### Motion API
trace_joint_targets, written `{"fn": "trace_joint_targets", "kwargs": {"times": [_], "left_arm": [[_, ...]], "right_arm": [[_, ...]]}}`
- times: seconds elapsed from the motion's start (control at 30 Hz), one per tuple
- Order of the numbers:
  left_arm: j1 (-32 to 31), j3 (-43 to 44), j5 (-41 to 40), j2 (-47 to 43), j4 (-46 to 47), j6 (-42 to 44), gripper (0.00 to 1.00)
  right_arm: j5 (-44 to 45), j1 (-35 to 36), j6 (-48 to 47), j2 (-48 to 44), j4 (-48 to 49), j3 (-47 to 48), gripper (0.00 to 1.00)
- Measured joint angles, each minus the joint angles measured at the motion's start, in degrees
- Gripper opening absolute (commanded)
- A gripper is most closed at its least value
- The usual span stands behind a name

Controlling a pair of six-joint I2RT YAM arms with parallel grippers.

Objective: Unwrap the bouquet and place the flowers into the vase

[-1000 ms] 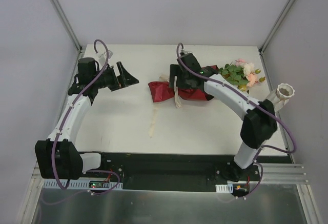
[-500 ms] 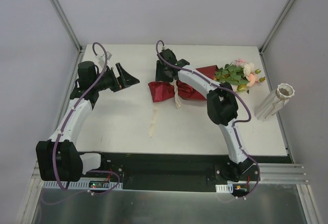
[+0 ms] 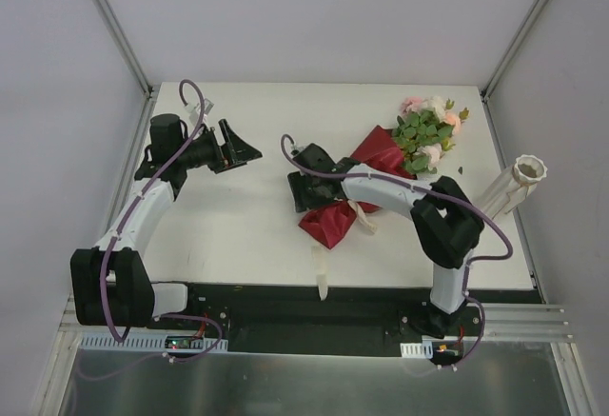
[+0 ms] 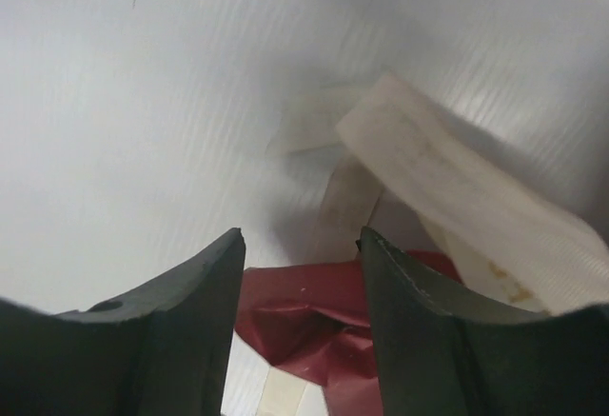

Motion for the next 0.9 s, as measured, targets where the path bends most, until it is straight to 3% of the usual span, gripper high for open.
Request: {"fn": "trace_joint_targets", "kwargs": {"times": [0.4,0.53,0.6,0.73,0.9], "left_arm": [[-10.14,0.22,3.10,9.25,0.28,1.44,0.72],[-14.99,3.06,3.06,14.86,-2.34,2.64,0.57],[-16.61,5.03,3.32,18.43,-3.26,1.38,0.52],[-17.79,7.74,4.55,24.59,-4.66,-1.25,0.52],[-19.23,8.07,3.80,25.40,-5.40,-2.16,0.51]], "right_arm": [[4.55,2.99,4.00,-32.37,1.86,-24.90,0.75],[9.07,2.97,6.56,-41.92,1.53,-31.47,0.75],[10.29,2.97,7.45,-44.68,1.01,-33.73,0.75],[11.63,2.97,8.72,-47.50,0.52,-36.20,0.74],[12.68,2.34,7.96,-47.87,-0.22,-35.52,0.73]]}}
